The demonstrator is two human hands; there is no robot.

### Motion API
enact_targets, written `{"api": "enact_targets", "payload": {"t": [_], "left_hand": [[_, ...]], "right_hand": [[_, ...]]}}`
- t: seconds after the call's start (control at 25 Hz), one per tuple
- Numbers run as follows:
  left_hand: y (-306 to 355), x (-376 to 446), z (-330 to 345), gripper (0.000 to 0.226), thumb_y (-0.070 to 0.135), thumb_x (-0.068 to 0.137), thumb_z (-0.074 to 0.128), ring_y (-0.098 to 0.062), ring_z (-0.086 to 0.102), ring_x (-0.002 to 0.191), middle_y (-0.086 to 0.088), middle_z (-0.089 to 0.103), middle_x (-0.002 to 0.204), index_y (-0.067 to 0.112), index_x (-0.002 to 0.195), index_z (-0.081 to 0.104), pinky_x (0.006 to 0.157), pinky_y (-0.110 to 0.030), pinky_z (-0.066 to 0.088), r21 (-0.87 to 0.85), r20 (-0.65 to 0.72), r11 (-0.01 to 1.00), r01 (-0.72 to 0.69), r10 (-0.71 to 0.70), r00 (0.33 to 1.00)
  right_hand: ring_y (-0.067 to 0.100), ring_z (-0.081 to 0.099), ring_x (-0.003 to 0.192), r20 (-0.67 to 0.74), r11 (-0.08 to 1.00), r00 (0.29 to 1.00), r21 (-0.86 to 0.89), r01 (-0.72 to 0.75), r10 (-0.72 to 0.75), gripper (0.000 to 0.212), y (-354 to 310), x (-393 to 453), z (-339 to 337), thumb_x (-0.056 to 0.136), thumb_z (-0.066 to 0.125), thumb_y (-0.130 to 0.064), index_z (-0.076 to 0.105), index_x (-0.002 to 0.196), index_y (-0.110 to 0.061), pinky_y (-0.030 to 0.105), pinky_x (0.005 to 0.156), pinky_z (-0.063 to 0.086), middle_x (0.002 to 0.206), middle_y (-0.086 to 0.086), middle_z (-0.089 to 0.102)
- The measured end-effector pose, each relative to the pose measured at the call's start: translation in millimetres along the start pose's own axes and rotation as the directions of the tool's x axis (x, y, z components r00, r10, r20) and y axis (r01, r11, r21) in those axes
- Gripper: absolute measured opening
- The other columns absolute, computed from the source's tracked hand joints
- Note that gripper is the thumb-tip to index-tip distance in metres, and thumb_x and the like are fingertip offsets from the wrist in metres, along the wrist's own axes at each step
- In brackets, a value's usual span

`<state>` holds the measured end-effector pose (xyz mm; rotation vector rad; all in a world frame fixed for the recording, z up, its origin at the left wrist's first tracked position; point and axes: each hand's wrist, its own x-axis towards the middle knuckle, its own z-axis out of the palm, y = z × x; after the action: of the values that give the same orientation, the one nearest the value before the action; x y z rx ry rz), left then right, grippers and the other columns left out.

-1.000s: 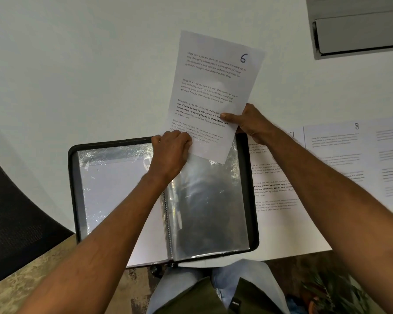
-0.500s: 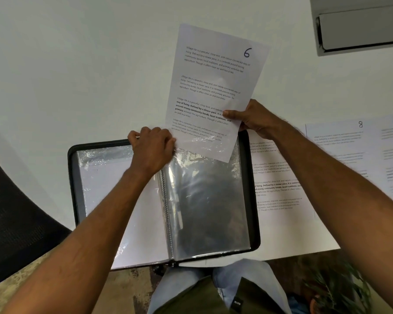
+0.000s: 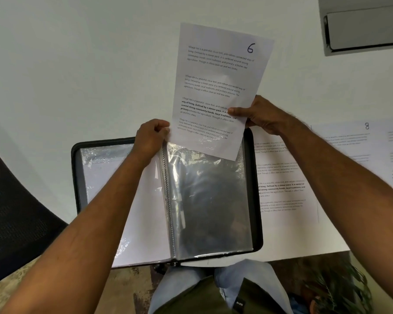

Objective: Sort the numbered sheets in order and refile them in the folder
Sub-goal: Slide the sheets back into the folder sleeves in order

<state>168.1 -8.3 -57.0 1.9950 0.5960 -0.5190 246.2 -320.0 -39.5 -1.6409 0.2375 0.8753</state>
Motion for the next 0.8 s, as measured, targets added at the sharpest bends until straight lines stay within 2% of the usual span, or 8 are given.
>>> {"api": "enact_targets", "payload": {"t": [0.12,0.2,0.32,0.44,0.52,0.64,0.72,0.8], "left_hand": [[-1.7,5.6,-3.1,0.026,0.008,0.098,0.064,-0.017,0.065,0.097,-0.006,0.069,0.108,0.011,0.123,0.069,0.073,-0.016,0.048,-0.14,0.03,0.987,0.075,-0.072,0.997],[-1.4,7.6,-2.9,0.021,0.009,0.096,0.067,-0.017,0.066,0.093,-0.006,0.071,0.105,0.01,0.117,0.072,0.068,-0.018,0.047,-0.116,0.031,0.99,0.083,-0.08,0.996],[0.9,7.8,-2.5,0.005,0.01,0.095,0.069,-0.012,0.062,0.074,0.0,0.069,0.084,0.013,0.094,0.073,0.061,-0.022,0.044,-0.061,0.053,0.994,0.089,-0.086,0.995],[1.8,10.0,-6.0,0.011,0.009,0.092,0.071,-0.012,0.061,0.072,0.001,0.068,0.078,0.015,0.083,0.072,0.072,-0.026,0.049,-0.003,0.11,0.997,0.077,-0.076,0.991],[2.2,11.3,-9.1,0.007,0.008,0.092,0.072,-0.012,0.059,0.073,0.001,0.067,0.078,0.01,0.085,0.073,0.077,-0.028,0.048,0.09,0.159,0.995,0.043,-0.057,0.986],[4.0,11.8,-12.2,0.012,0.011,0.093,0.072,-0.012,0.055,0.071,-0.002,0.065,0.08,-0.001,0.092,0.071,0.072,-0.027,0.046,0.164,0.228,0.986,0.008,-0.046,0.973],[4.6,11.2,-12.7,0.018,0.013,0.094,0.071,-0.013,0.058,0.073,-0.005,0.066,0.084,-0.004,0.095,0.068,0.07,-0.024,0.048,0.098,0.224,0.995,0.022,-0.044,0.974],[4.8,9.2,-10.8,0.02,0.014,0.096,0.069,-0.011,0.063,0.075,-0.006,0.071,0.09,-0.006,0.098,0.068,0.064,-0.016,0.05,-0.022,0.193,0.997,0.069,-0.063,0.979]], "right_hand": [[0.02,0.072,0.109,0.013,1.0,1.0,-0.007,-0.007,0.007,0.047,-1.7,0.8,-1.8,0.077,0.081,-0.031,0.068,0.122,-0.026,0.041,0.091,0.061,0.117,-0.003,0.076],[0.02,0.072,0.11,0.017,1.0,1.0,-0.011,-0.006,0.006,0.046,-1.6,2.0,-4.2,0.081,0.08,-0.027,0.067,0.125,-0.025,0.043,0.092,0.061,0.119,-0.001,0.075],[0.022,0.072,0.111,0.028,1.0,1.0,-0.005,-0.003,0.003,0.046,-2.4,4.5,-9.4,0.088,0.078,-0.021,0.064,0.132,-0.021,0.043,0.091,0.061,0.122,0.0,0.074],[0.024,0.071,0.113,0.038,1.0,0.999,-0.027,-0.015,0.016,0.05,-3.5,6.5,-13.1,0.089,0.078,-0.022,0.063,0.136,-0.02,0.044,0.09,0.061,0.124,0.0,0.074],[0.024,0.071,0.112,0.039,0.998,0.999,-0.058,-0.026,0.028,0.051,-3.6,8.7,-12.6,0.088,0.078,-0.022,0.062,0.137,-0.019,0.044,0.09,0.062,0.123,0.0,0.074],[0.023,0.072,0.11,0.055,0.994,0.998,-0.107,-0.034,0.04,0.053,-5.7,11.1,-9.8,0.086,0.079,-0.025,0.063,0.136,-0.02,0.046,0.091,0.061,0.123,0.001,0.074],[0.023,0.072,0.11,0.074,0.987,0.996,-0.158,-0.039,0.051,0.055,-7.6,11.7,-6.6,0.085,0.078,-0.026,0.062,0.137,-0.02,0.046,0.093,0.06,0.123,0.001,0.074],[0.024,0.071,0.111,0.098,0.977,0.993,-0.208,-0.044,0.066,0.051,-8.0,12.5,-2.8,0.088,0.077,-0.023,0.061,0.137,-0.02,0.045,0.095,0.059,0.123,0.0,0.073]]}}
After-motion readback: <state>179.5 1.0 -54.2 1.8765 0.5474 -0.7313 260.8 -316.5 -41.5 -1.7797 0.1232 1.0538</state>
